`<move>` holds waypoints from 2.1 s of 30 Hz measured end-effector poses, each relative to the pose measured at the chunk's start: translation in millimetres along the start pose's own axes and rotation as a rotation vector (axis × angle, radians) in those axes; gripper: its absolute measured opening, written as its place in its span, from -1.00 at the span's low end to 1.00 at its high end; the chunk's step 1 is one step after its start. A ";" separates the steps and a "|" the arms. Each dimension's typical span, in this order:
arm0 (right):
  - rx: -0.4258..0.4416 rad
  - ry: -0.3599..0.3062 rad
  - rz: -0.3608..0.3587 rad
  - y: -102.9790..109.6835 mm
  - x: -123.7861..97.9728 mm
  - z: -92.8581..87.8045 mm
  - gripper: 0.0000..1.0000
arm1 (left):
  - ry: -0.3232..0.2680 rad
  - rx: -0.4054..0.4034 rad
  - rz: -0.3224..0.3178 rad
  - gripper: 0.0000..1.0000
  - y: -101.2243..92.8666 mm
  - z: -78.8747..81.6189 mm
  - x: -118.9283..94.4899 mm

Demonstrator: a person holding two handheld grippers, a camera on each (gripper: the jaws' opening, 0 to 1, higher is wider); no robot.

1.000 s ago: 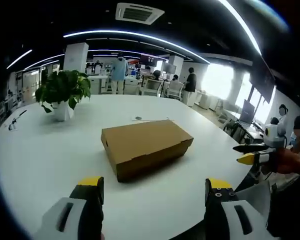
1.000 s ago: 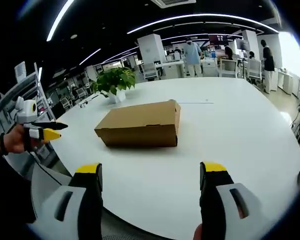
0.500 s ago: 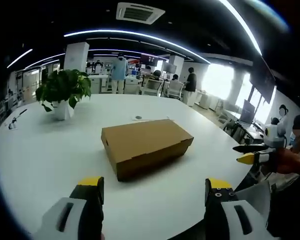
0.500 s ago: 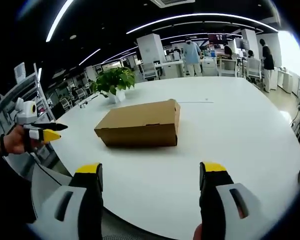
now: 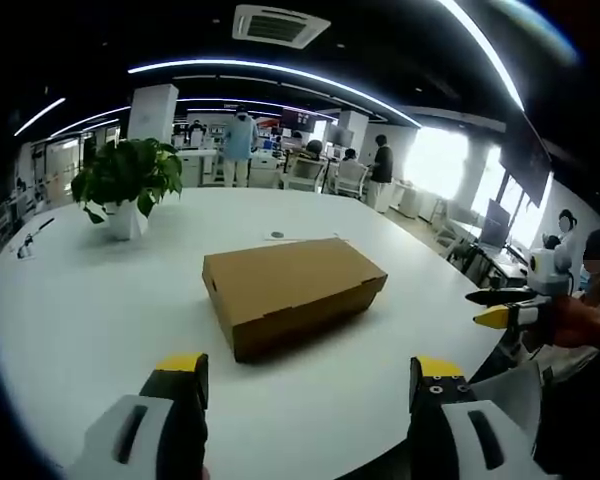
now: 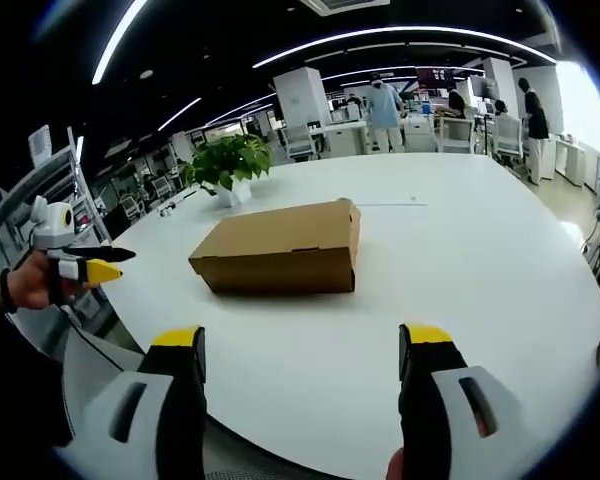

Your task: Operate the shoe box by opening the lid, removing the specified soft item, and placing it in the target area until the item is outside and the box remains undamaged.

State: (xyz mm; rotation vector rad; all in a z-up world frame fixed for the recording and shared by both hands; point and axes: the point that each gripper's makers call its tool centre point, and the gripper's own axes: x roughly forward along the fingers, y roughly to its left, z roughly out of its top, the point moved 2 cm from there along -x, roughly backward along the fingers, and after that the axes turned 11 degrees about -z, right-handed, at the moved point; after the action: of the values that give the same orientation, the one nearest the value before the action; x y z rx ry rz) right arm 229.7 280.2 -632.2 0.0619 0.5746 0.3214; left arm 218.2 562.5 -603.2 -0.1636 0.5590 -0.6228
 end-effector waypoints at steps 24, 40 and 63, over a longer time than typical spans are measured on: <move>0.003 0.008 0.002 0.4 -0.5 -2.7 0.47 | -0.001 -0.009 0.000 0.67 -0.5 -2.5 -1.0; 0.003 0.020 0.010 2.5 4.6 -4.1 0.47 | 0.003 -0.016 0.003 0.67 6.0 -3.4 0.1; -0.014 0.036 0.035 4.0 46.3 12.2 0.45 | -0.026 -0.042 0.017 0.66 35.6 19.3 26.2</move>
State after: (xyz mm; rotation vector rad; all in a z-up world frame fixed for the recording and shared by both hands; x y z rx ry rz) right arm 271.9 299.0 -645.6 0.0524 0.6075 0.3614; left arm 264.3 575.3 -609.7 -0.2062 0.5485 -0.5922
